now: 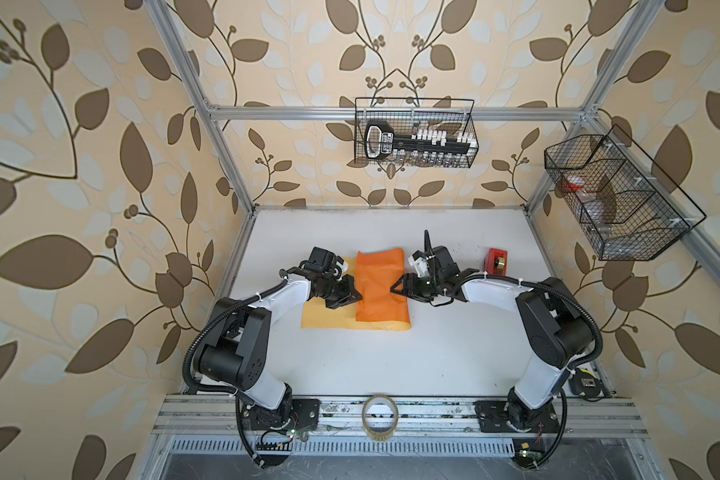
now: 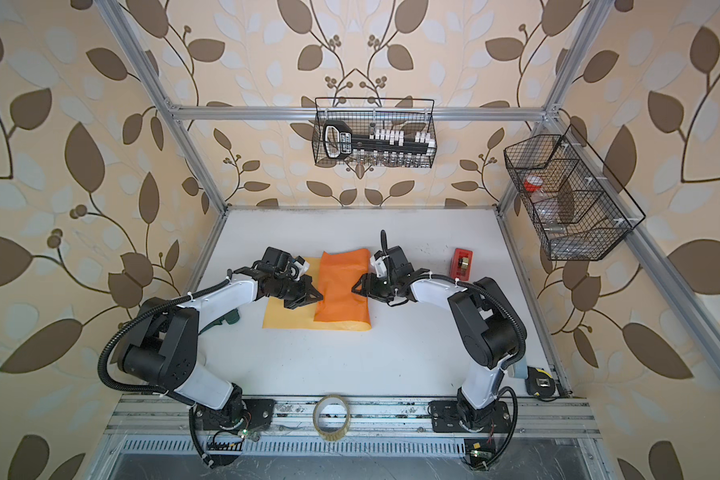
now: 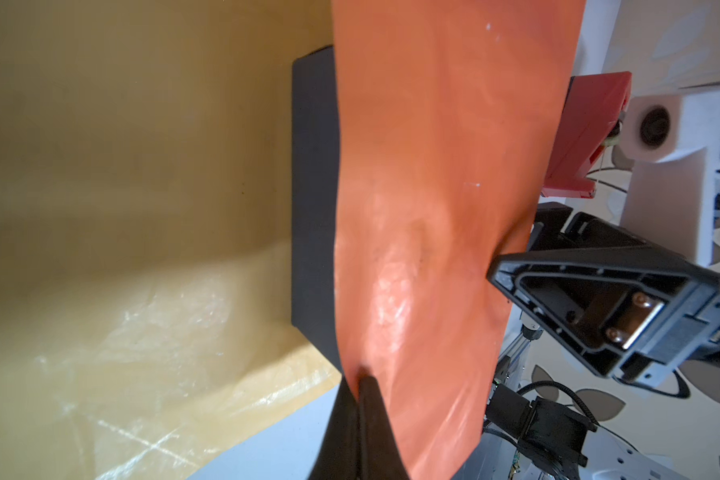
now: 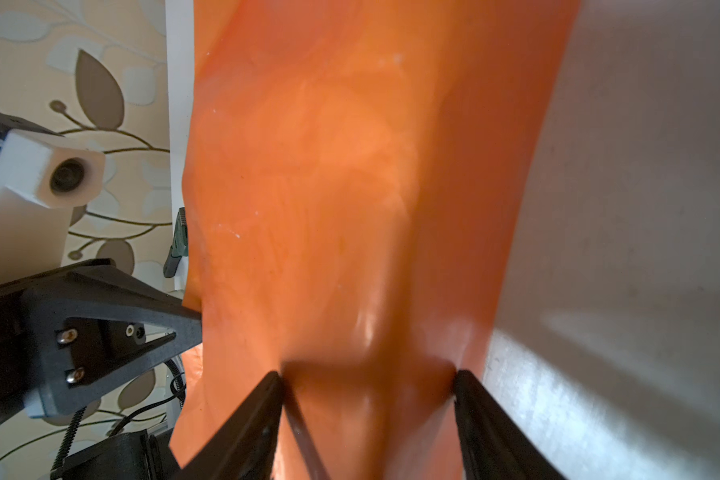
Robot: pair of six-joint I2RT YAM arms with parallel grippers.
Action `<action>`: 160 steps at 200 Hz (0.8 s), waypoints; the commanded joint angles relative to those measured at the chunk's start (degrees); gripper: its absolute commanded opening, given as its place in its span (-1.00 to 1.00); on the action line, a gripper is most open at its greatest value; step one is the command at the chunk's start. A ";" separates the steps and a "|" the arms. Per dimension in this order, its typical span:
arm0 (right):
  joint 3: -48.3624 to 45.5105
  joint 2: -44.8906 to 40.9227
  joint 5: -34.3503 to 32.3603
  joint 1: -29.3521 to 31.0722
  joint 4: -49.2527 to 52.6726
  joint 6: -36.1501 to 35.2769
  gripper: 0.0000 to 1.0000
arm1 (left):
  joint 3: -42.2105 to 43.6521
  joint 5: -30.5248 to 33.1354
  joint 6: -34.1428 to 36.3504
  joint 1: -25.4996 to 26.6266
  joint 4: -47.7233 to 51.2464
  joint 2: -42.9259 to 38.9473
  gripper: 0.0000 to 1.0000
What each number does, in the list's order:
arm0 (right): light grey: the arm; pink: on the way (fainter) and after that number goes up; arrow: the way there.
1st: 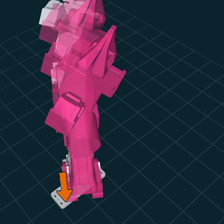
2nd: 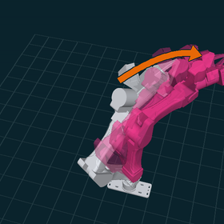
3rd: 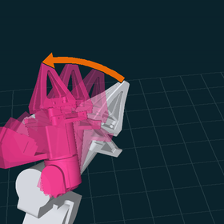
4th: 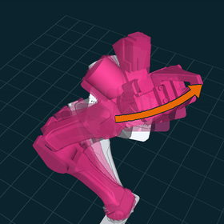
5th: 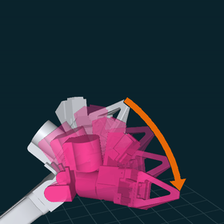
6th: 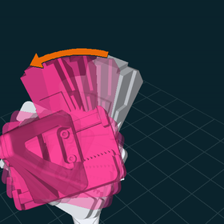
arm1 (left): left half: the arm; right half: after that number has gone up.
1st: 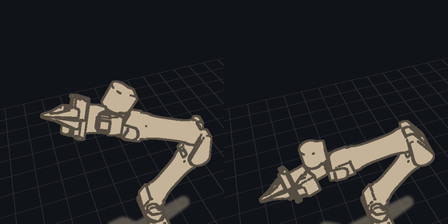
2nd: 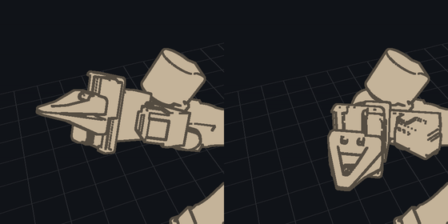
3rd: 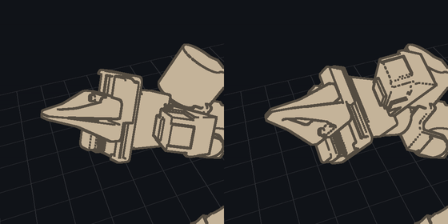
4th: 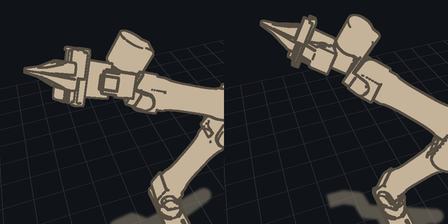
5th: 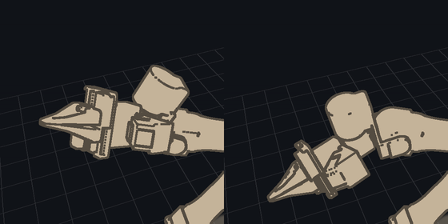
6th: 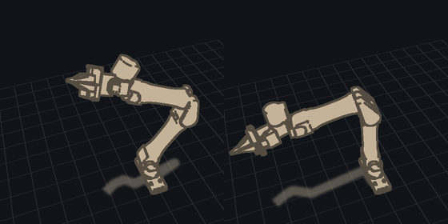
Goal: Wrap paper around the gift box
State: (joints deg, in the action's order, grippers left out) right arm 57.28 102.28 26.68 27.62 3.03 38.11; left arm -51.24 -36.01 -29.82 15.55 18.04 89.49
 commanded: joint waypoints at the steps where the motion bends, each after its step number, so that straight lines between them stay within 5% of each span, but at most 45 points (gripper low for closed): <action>1: -1.20 -0.56 -4.18 0.28 8.75 -1.44 0.35 | 0.58 4.63 2.51 0.01 1.36 1.28 -1.00; 73: -1.08 -7.36 -5.52 0.60 11.68 -1.23 0.60 | -0.15 6.91 2.94 0.18 1.31 4.66 -1.00; 160: 5.50 -0.38 -9.36 4.10 11.25 1.75 0.66 | -1.05 7.48 3.94 1.19 1.99 6.09 -1.00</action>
State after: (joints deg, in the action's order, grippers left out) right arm 60.73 99.13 19.44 31.05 13.87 38.85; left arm -53.19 -35.97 -27.99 16.19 16.75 92.53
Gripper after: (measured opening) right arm 0.831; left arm 0.045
